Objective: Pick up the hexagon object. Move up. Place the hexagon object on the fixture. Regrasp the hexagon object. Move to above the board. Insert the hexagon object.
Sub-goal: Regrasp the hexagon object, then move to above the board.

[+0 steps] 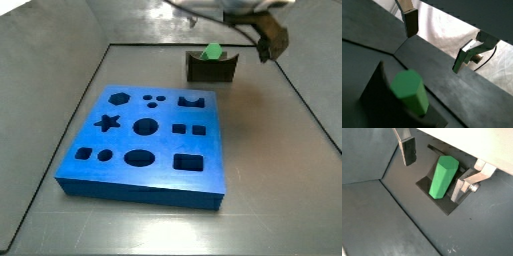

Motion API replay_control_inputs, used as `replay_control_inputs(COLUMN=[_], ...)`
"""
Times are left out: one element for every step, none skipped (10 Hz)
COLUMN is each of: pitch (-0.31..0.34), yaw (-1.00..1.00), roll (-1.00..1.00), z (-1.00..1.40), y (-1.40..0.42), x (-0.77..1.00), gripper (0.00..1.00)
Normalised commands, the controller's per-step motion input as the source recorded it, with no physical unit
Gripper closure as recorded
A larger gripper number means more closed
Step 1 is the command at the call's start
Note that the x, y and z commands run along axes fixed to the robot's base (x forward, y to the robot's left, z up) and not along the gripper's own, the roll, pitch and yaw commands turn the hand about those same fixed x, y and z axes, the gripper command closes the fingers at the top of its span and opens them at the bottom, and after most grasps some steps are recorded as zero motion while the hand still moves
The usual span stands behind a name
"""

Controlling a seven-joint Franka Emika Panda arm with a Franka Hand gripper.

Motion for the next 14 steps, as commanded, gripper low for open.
replay_control_inputs(pitch=[-0.036,-0.031,-0.024,-0.022,-0.018,-0.011,-0.009,-0.006,0.005,0.0,-0.001,0.0,0.236,0.23], yaw=[0.05,0.05,0.04,0.04,0.04,0.04,0.04,0.05,0.05,0.04,0.04,0.0,0.2,0.2], roll=[0.08,0.08,0.07,0.08,0.08,0.08,0.08,0.08,0.07,0.08,0.08,0.0,0.23,0.21], z=[-1.0,-1.0,-1.0,-0.89,-0.81,-0.59,-0.51,-0.35,-0.24,-0.19,-0.18,0.0,1.0,1.0], y=[0.01,0.0,0.0,-0.01,-0.01,-0.02,-0.02,-0.02,-0.03,-0.05,-0.05,0.0,-0.02,-0.02], x=[0.13,0.14,0.14,0.13,0.12,0.09,0.09,0.08,0.07,0.03,0.03,0.0,0.02,0.02], gripper=[0.0,0.0,0.0,0.0,0.0,0.0,0.0,0.0,0.0,0.0,0.0,1.0,1.0,1.0])
